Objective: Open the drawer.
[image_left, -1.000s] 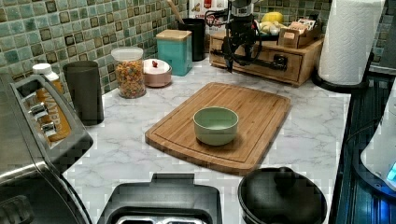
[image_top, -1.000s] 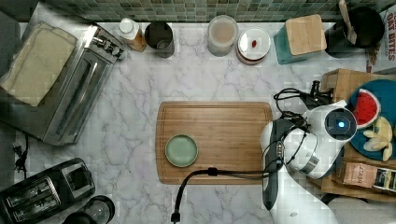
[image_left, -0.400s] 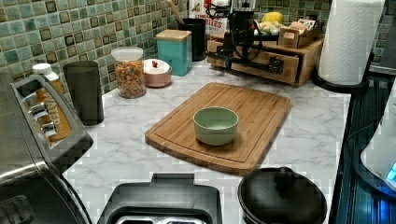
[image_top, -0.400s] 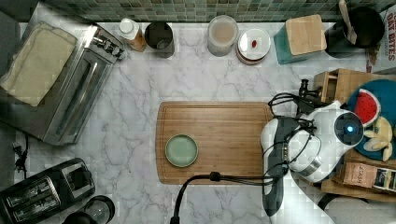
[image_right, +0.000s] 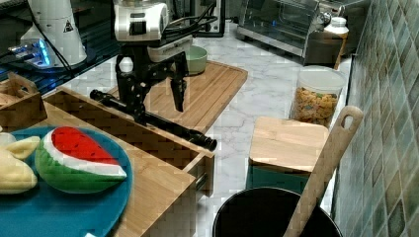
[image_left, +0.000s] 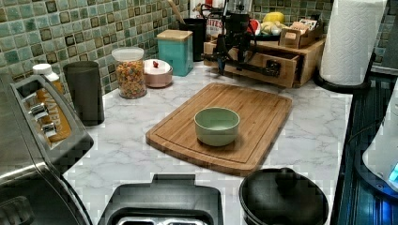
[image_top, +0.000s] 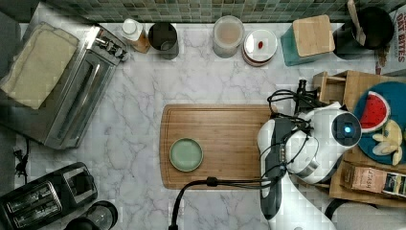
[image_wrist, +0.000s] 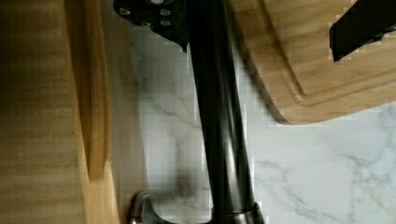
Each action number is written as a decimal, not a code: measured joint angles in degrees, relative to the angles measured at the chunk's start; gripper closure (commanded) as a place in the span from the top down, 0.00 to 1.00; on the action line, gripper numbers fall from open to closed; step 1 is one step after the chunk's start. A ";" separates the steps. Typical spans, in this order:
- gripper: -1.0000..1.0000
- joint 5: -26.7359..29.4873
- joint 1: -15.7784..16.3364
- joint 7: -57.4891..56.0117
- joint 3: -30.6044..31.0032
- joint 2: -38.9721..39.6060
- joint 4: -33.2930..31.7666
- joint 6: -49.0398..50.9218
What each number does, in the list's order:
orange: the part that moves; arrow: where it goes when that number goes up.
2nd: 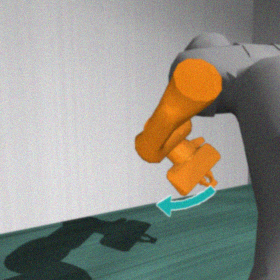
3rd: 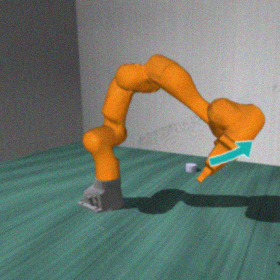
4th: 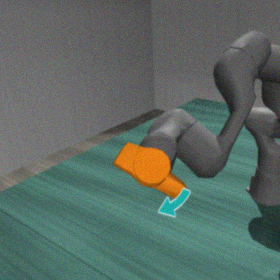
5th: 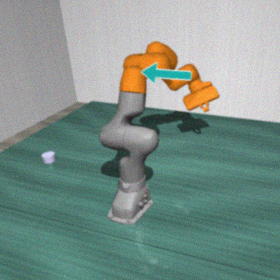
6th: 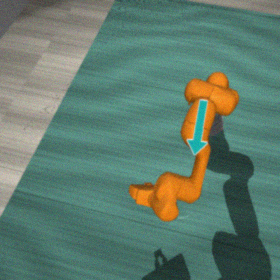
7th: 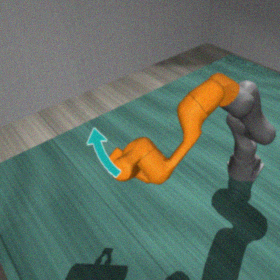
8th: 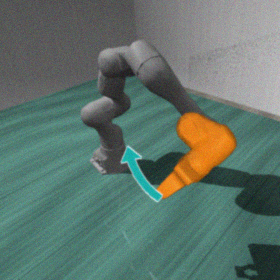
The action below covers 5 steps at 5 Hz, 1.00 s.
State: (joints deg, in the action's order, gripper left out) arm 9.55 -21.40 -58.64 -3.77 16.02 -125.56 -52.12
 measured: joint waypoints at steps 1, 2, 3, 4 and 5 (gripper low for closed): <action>1.00 -0.10 1.33 2.60 1.13 -0.06 -0.45 0.06; 1.00 -0.05 3.62 4.14 2.31 -0.50 -0.67 1.62; 1.00 -0.04 6.80 6.52 3.08 -0.64 -0.56 3.44; 1.00 0.00 9.57 8.81 3.85 -0.83 -0.45 4.90; 1.00 -0.42 9.72 9.23 4.65 -1.38 -0.45 5.40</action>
State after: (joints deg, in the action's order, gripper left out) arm 9.13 -11.68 -49.41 0.88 14.63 -126.01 -46.72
